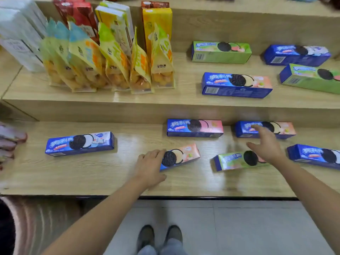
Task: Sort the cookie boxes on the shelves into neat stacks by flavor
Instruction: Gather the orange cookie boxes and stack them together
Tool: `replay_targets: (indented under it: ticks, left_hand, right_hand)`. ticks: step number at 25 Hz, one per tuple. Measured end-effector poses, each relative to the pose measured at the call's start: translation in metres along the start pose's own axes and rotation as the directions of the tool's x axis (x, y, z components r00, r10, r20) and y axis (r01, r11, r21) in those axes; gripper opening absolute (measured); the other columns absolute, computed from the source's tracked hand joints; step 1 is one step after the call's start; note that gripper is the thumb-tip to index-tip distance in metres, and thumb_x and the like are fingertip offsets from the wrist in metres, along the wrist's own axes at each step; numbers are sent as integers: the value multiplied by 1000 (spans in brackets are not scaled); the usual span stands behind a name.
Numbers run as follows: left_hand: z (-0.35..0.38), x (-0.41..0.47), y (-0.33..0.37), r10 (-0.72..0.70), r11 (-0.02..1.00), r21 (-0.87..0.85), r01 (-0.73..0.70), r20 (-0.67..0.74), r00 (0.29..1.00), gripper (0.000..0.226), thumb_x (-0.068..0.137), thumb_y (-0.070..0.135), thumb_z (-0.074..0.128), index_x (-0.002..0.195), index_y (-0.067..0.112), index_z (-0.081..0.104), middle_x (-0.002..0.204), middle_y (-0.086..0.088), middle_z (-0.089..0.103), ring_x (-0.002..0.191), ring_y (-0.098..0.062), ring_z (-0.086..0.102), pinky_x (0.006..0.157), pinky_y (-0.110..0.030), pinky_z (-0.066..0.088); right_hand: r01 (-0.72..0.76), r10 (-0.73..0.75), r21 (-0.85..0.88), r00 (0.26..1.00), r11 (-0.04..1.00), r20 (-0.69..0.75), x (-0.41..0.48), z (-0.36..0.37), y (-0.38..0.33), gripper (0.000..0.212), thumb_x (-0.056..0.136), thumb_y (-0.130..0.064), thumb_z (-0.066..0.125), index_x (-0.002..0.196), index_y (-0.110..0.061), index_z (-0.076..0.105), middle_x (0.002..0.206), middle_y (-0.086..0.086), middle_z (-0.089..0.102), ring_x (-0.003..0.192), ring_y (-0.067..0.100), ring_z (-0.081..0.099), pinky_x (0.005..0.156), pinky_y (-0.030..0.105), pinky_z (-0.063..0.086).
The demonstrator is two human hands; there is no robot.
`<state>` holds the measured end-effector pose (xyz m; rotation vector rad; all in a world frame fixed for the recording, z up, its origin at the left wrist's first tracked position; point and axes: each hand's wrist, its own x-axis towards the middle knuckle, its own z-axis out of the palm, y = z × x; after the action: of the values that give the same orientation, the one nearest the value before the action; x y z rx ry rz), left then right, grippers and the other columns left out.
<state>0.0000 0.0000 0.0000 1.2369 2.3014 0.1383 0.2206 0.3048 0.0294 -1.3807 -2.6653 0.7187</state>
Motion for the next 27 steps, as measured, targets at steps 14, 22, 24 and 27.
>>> replay_targets:
  ticks: [14, 22, 24, 27]
  left_hand:
    - [2, 16, -12, 41, 999, -3, -42, -161, 986, 58, 64, 26, 68, 119, 32, 52, 107, 7, 65, 97, -24, 59, 75, -33, 42]
    - [-34, 2, 15, 91, 989, -91, -116, -244, 966, 55, 61, 35, 60, 115, 34, 53, 105, 9, 67, 94, -22, 61, 73, -33, 47]
    - [-48, 2, 24, 104, 985, -107, -134, -252, 962, 55, 62, 38, 60, 117, 35, 53, 108, 11, 66, 96, -21, 61, 78, -36, 49]
    - [-74, 11, 40, 141, 977, -119, -176, -256, 956, 59, 62, 36, 64, 120, 36, 51, 115, 13, 64, 102, -19, 59, 84, -36, 47]
  right_hand:
    - [-83, 104, -434, 994, 897, 24, 64, -3, 94, 90, 51, -7, 84, 129, -9, 39, 130, 19, 43, 113, 45, 37, 94, 58, 38]
    - [-60, 34, -475, 997, 878, -62, 60, 2, 92, 64, 54, -4, 79, 111, -6, 49, 110, 21, 57, 105, 40, 48, 94, 52, 32]
    - [-33, 13, -544, 999, 838, -40, 54, 1, 92, 60, 48, -6, 83, 100, -5, 53, 98, 22, 60, 93, 42, 51, 89, 50, 38]
    - [-66, 61, -538, 998, 840, -28, 51, -7, 87, 63, 46, -13, 85, 102, -11, 54, 101, 17, 60, 97, 40, 51, 93, 50, 32]
